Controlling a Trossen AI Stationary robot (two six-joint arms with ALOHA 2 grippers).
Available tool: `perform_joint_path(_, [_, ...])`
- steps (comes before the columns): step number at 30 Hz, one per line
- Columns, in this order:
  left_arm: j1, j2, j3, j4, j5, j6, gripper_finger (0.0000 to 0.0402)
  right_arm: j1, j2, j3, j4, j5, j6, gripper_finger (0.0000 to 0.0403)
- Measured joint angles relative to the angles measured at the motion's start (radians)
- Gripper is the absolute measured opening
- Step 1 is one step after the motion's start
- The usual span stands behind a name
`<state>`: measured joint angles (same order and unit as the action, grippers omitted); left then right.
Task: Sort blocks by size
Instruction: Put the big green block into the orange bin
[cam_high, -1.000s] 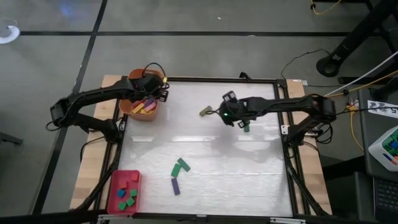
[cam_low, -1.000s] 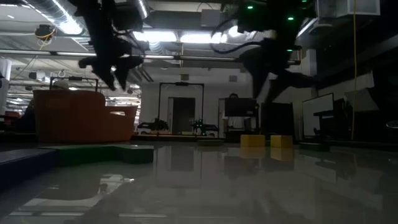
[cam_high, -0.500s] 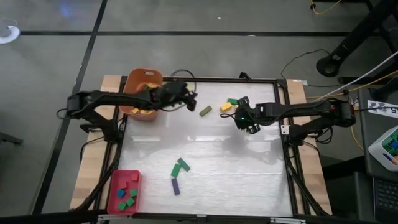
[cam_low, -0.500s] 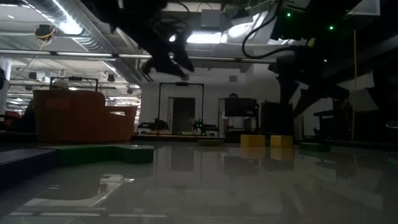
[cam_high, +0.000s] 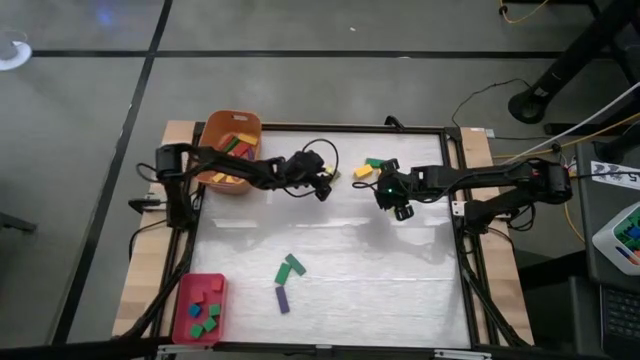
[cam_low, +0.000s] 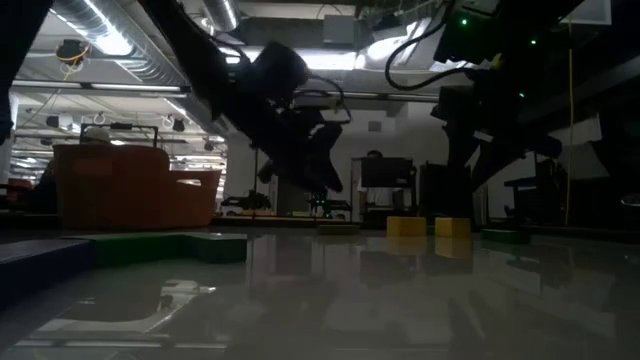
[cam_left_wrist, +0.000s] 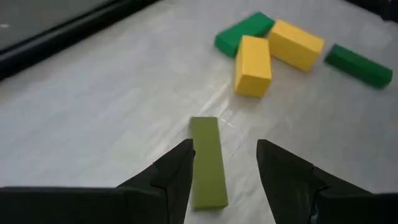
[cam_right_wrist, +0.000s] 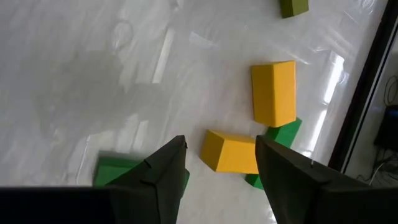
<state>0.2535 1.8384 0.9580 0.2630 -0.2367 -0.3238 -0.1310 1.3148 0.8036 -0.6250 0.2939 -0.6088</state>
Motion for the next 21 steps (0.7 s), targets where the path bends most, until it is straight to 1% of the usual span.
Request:
perform_joint_path(5, [0.000, 0.048, 0.001, 0.032, 0.039, 0.052, 0.0164, 0.000, 0.000, 0.000, 0.008, 0.000, 0.001, 0.0191])
perform_joint_path(9, [0.000, 0.070, 0.001, 0.033, 0.040, 0.077, 0.0164, 0.000, 0.000, 0.000, 0.029, 0.000, 0.002, 0.0191])
perform_joint_path(16, [0.000, 0.074, 0.001, 0.033, 0.040, 0.140, 0.0164, 0.000, 0.000, 0.000, 0.055, 0.000, 0.001, 0.0191])
perform_joint_path(21, [0.001, 0.116, 0.003, 0.045, 0.040, 0.149, 0.0164, 0.000, 0.000, 0.000, 0.056, 0.000, 0.001, 0.0191])
